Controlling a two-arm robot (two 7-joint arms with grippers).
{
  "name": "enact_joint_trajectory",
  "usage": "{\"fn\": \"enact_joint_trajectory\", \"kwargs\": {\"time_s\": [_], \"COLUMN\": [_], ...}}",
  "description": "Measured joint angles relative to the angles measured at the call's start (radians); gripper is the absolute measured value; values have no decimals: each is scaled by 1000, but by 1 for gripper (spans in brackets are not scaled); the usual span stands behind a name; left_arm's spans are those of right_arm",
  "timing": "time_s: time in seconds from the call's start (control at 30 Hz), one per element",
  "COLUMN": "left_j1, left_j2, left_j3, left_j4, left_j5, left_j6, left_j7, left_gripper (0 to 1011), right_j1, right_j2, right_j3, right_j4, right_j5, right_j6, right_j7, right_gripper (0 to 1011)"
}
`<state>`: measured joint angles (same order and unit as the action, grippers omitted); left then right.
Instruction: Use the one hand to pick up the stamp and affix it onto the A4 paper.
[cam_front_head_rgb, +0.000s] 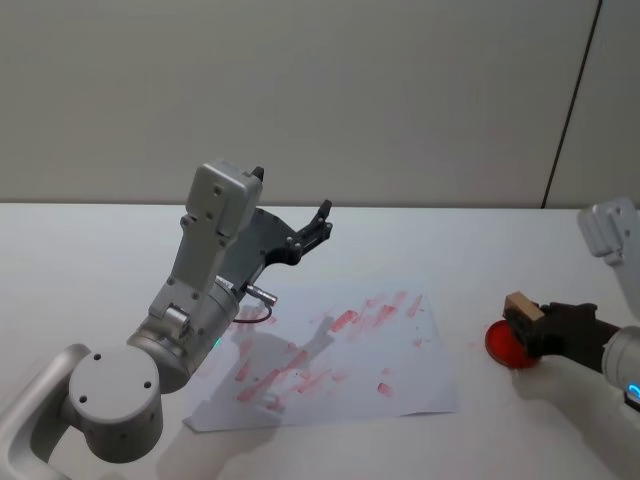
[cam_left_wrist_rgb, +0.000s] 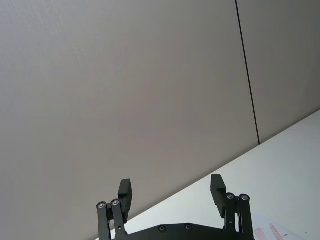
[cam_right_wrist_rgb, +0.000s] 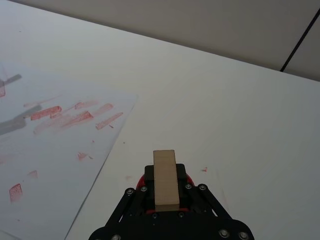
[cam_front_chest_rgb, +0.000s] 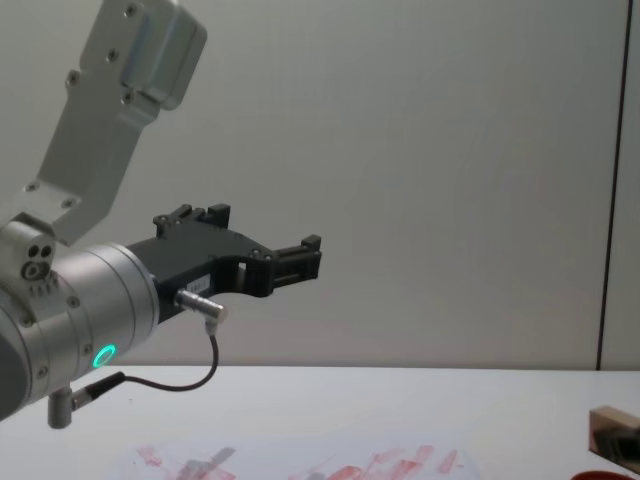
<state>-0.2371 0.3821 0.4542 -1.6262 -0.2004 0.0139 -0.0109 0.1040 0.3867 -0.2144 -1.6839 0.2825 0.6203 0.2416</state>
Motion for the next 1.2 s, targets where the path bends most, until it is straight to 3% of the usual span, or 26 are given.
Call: {"fn": "enact_joint_trajectory", "kwargs": {"time_s": [0.37,0.5,0.9,1.2], "left_j1": [0,0,0,0], "left_j2": [0,0,0,0], "left_j3": [0,0,0,0], "left_j4": [0,0,0,0], "left_j5": [0,0,0,0], "left_j6": [0,0,0,0], "left_j7": [0,0,0,0], "left_gripper": [1002,1003,1002,1003], "right_j1": [-11,-12,-13,-14], "right_j2": [3,3,2,2], "right_j3": [0,-1,-2,-2], "right_j4": [2,3,4,5], "right_j5": [-8,-11,-15,-17], "right_j6": [9,10,12,12], "right_j7": [-14,-16,-20,-21], "right_gripper": [218,271,700,932]}}
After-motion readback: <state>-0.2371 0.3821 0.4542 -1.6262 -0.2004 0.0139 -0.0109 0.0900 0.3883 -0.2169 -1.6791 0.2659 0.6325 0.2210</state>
